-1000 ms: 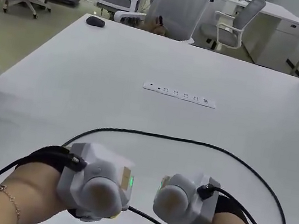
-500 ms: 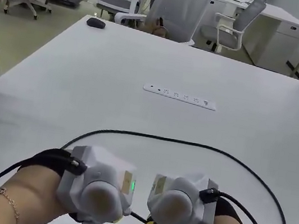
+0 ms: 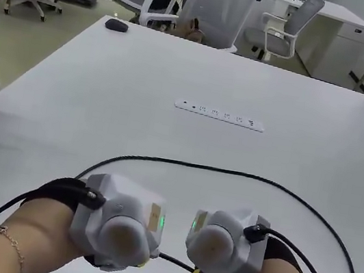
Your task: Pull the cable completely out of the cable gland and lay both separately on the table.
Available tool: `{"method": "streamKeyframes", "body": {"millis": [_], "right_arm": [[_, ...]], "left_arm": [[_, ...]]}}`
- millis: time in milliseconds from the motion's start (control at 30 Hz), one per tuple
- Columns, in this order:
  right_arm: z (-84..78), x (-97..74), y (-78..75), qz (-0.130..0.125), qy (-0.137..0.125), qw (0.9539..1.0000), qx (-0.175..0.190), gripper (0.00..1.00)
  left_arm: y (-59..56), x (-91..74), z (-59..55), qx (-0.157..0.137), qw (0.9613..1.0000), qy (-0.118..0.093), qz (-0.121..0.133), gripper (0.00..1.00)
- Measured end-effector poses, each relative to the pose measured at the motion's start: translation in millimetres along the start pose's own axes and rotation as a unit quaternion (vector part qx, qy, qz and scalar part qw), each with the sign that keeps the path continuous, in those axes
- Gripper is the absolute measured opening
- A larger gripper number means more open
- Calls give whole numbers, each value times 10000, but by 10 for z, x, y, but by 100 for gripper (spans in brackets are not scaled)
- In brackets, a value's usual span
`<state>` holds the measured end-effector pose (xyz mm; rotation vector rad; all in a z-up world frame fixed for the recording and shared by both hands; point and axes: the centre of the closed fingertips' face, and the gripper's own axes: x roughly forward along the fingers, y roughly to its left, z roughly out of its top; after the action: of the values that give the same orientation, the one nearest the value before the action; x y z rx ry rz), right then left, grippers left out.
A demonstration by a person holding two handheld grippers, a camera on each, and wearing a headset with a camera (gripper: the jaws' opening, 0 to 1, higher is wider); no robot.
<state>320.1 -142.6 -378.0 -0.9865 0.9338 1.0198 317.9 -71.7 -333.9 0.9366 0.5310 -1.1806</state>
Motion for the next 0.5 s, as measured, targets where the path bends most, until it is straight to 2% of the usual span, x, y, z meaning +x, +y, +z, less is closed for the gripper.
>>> {"method": "streamKeyframes", "body": {"millis": [33,100,233,367,433,500], "right_arm": [[-84,7,-11,-20,199,9998,31,3],[-182,12,-23,-39,409,9991,127,4],[-248,14,-20,6,500,9983,288,4],[-187,7,2,10,427,9989,183,7],[-114,15,33,67,278,9996,90,13],[22,16,88,177,-30,9998,-34,20]], "left_arm": [[1,-2,-5,-4,10000,8,3,16],[-1,-5,-12,-24,10000,16,3,16],[-5,-3,8,-19,10000,-11,1,16],[-6,-5,-13,-20,10000,28,-2,16],[-10,-5,-18,-8,10000,44,-4,16],[-13,-5,-9,-3,10000,36,-5,16]]}}
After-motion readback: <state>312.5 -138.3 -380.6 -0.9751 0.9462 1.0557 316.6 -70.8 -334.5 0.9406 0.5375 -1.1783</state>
